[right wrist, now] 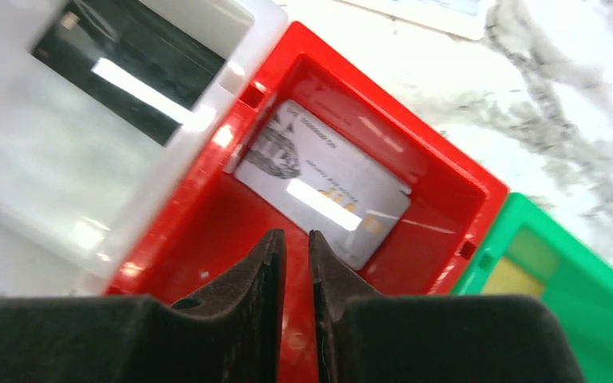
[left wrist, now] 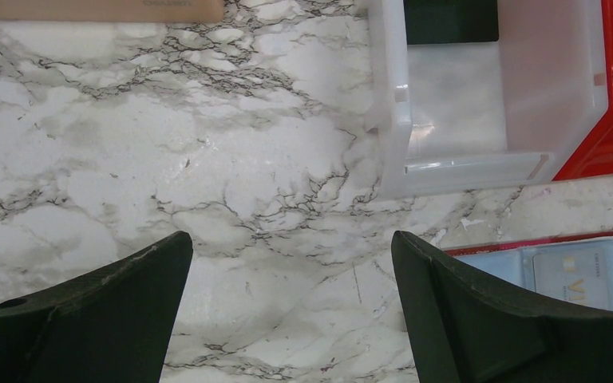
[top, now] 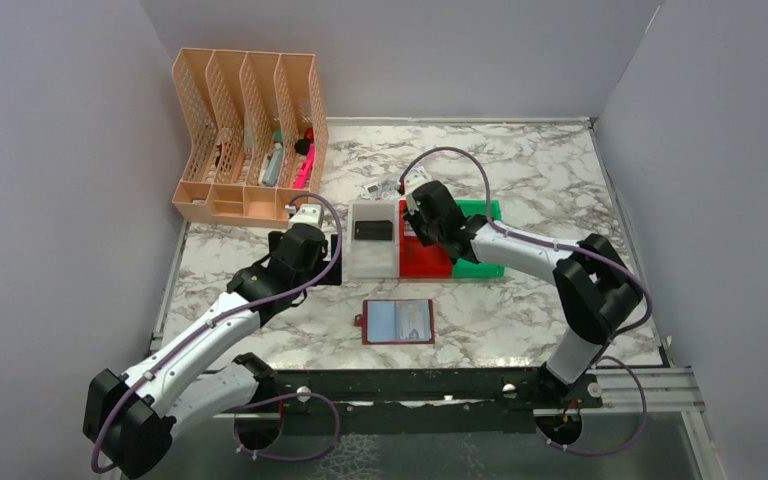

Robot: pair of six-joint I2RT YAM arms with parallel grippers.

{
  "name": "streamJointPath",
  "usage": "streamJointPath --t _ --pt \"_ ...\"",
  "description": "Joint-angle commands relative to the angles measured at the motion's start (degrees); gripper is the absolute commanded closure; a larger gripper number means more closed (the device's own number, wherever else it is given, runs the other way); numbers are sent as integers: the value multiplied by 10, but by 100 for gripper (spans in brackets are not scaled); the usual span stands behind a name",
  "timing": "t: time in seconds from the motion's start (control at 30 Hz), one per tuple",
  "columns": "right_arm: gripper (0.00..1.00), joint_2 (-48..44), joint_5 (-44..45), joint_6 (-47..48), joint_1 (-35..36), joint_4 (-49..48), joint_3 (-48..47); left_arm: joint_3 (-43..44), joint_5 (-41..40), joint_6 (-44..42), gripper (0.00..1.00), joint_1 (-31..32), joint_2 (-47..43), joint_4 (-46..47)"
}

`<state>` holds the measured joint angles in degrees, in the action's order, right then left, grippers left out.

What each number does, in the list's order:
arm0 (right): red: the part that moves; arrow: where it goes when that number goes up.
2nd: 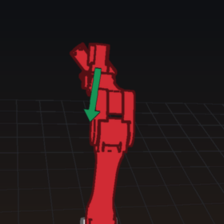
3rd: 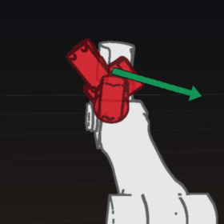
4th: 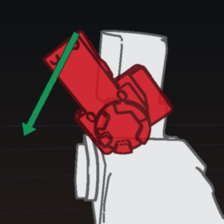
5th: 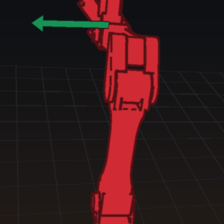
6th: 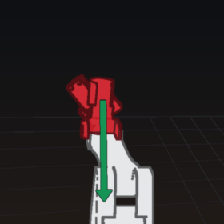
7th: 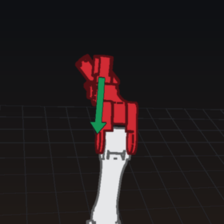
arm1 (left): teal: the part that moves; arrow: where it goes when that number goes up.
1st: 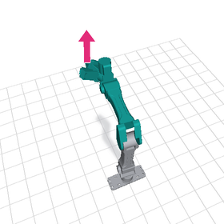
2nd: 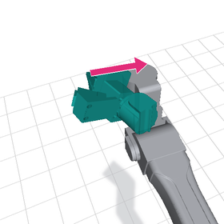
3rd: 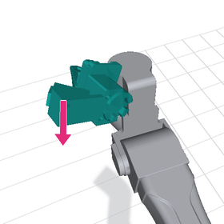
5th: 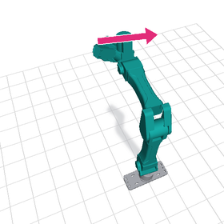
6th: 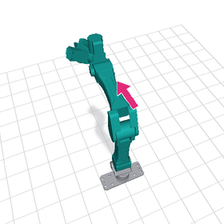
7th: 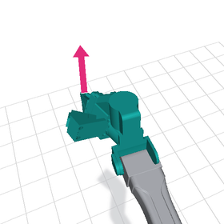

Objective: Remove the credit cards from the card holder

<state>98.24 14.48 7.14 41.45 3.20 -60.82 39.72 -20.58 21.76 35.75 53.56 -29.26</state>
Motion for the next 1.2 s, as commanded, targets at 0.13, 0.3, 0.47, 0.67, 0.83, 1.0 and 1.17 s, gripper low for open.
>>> streamJointPath --t 0.13,0.3,0.47,0.67,0.83,1.0,1.17 --pt "89 24 -70 -245 -1 137 -48 9 8 -7 1 -2 6 8" --pt "91 54 -12 -286 -2 153 -60 9 8 -7 1 -3 3 9" --pt "91 97 71 -304 -1 161 -90 10 9 -8 1 -3 5 8" --pt "91 117 130 -309 -1 144 -105 9 7 -8 1 -3 1 9" --pt "91 142 167 -307 -1 143 -121 9 8 -8 1 -3 3 8" --pt "91 149 179 -298 -1 132 -127 9 8 -7 1 -3 4 8" --pt "91 112 112 -284 -1 114 -107 9 11 -8 1 -3 6 9"
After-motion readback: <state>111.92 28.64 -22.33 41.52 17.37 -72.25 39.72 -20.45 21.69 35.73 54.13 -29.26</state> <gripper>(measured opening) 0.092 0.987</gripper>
